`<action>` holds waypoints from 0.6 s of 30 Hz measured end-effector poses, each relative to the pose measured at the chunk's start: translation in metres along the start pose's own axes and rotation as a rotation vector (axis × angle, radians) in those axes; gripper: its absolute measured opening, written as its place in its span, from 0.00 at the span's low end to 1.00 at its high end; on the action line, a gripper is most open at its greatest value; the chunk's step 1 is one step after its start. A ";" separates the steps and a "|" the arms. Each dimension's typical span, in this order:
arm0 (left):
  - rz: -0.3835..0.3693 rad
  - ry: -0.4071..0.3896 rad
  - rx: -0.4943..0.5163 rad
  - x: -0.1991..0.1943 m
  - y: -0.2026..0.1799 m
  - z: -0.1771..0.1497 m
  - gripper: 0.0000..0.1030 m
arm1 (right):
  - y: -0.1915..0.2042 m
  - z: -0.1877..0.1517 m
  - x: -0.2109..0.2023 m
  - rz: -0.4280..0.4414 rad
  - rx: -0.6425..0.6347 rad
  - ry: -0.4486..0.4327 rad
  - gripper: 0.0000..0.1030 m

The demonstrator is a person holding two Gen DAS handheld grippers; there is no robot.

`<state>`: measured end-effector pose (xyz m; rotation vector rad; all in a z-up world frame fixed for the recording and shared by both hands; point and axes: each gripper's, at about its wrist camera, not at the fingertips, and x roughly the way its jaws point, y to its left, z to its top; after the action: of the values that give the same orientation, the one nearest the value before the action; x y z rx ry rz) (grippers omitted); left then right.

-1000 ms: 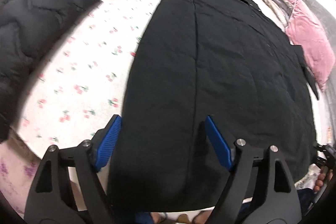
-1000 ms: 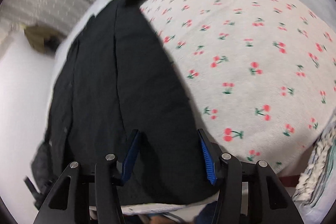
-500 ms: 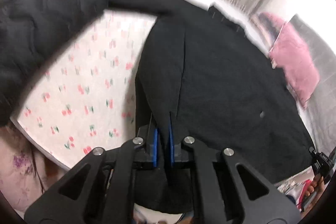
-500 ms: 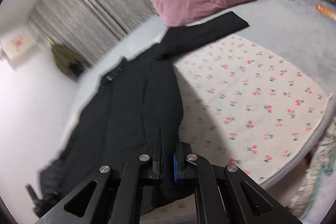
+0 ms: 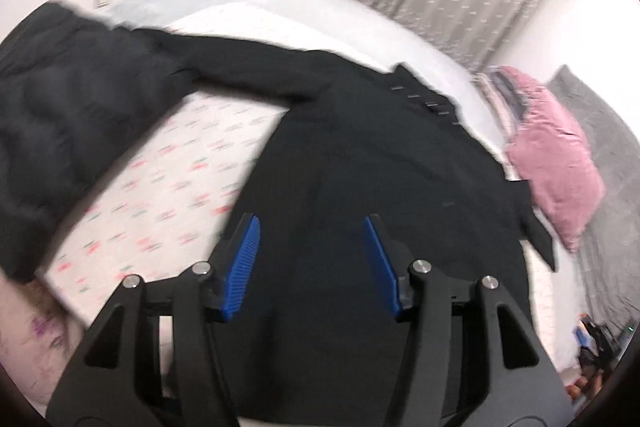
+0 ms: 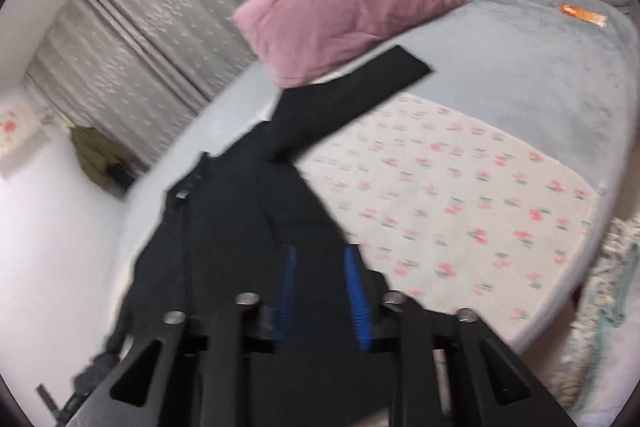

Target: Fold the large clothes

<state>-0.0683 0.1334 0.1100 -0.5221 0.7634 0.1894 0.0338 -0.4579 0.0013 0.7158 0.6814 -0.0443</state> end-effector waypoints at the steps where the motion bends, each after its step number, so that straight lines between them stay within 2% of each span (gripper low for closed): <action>1: -0.020 -0.003 0.018 0.013 -0.020 0.009 0.58 | 0.007 0.008 0.003 0.019 0.005 0.000 0.55; 3: -0.045 -0.001 0.062 0.023 -0.060 0.023 0.62 | 0.019 0.017 0.012 0.070 0.025 -0.010 0.61; 5: -0.075 -0.010 0.092 0.032 -0.083 0.033 0.68 | 0.027 0.027 0.029 0.110 0.067 -0.002 0.61; 6: -0.094 -0.006 0.105 0.039 -0.096 0.037 0.75 | 0.029 0.030 0.043 0.136 0.093 -0.004 0.61; 7: -0.115 -0.003 0.122 0.047 -0.113 0.041 0.78 | 0.029 0.036 0.053 0.148 0.120 -0.019 0.61; 10: -0.157 0.022 0.153 0.091 -0.141 0.042 0.80 | 0.020 0.040 0.078 0.131 0.162 -0.026 0.62; 11: -0.163 0.031 0.161 0.120 -0.140 0.043 0.80 | 0.012 0.044 0.090 0.116 0.188 -0.011 0.62; 15: -0.112 0.089 0.240 0.204 -0.141 0.027 0.80 | -0.037 0.060 0.128 0.061 0.321 0.003 0.62; 18: -0.015 0.207 0.257 0.246 -0.125 0.016 0.80 | -0.075 0.081 0.149 0.013 0.388 0.003 0.62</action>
<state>0.1603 0.0291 -0.0056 -0.3058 0.9693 0.0219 0.1770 -0.5376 -0.0863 1.0924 0.6779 -0.1664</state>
